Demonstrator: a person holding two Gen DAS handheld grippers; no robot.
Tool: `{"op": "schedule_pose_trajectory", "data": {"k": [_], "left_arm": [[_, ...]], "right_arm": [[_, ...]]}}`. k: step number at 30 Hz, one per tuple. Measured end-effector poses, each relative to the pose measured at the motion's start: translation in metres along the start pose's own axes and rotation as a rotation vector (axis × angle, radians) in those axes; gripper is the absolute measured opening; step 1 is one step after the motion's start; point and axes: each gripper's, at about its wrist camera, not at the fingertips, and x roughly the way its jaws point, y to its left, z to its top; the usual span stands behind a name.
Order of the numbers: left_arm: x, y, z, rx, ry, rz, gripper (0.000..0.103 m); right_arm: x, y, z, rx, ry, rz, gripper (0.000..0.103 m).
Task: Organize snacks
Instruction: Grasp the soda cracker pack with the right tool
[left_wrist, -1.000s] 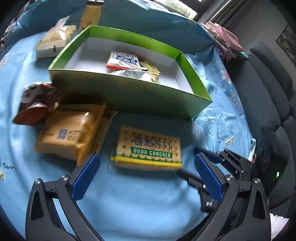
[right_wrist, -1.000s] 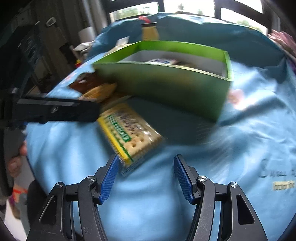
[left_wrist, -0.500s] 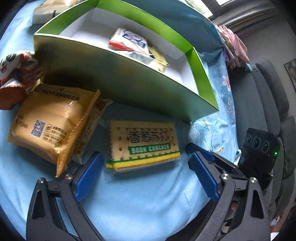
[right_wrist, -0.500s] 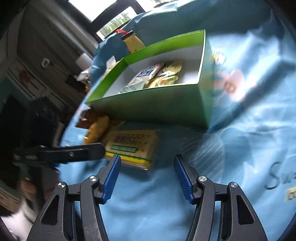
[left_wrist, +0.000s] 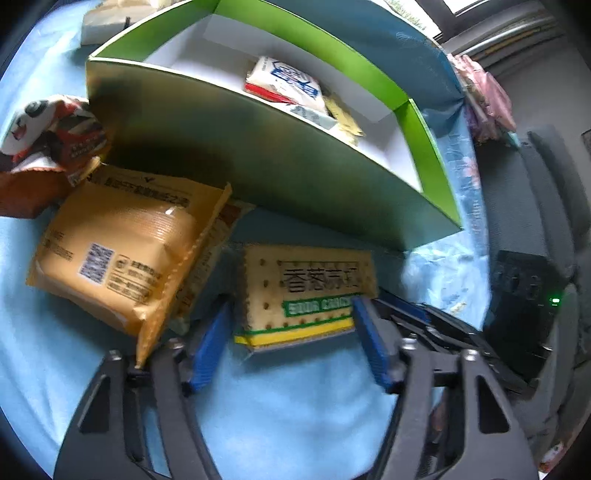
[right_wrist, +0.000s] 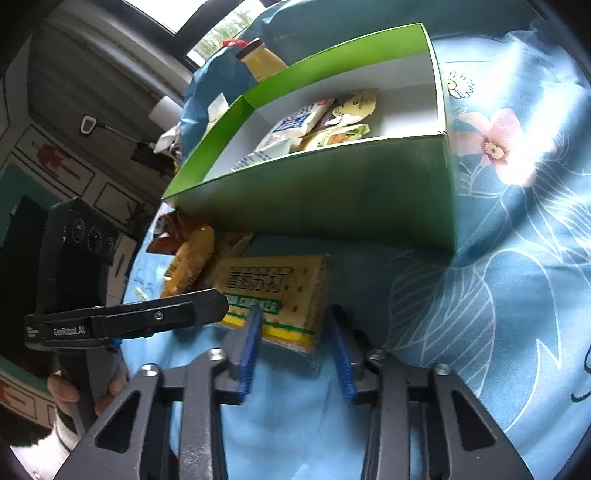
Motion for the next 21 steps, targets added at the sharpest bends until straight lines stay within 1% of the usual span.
{"op": "schedule_pose_trajectory", "data": {"k": [4,9,13,17,21], "left_arm": [[0.000,0.000,-0.002,0.020,-0.013,0.043,0.049],[-0.004,-0.004,-0.008,0.045,-0.038,0.083,0.052],[-0.009,-0.008,-0.013,0.065,-0.054,0.097,0.052],[-0.016,-0.020,-0.017,0.090,-0.083,0.121,0.052],[-0.024,-0.028,-0.021,0.108,-0.104,0.117,0.052]], "right_arm": [[0.001,0.004,-0.001,-0.025,-0.007,-0.011,0.032],[-0.002,0.013,-0.006,-0.079,-0.023,-0.046,0.031],[-0.007,0.016,-0.011,-0.086,-0.033,-0.047,0.031],[-0.012,0.021,-0.015,-0.095,-0.048,-0.048,0.031],[-0.022,0.027,-0.020,-0.107,-0.071,-0.050,0.031]]}}
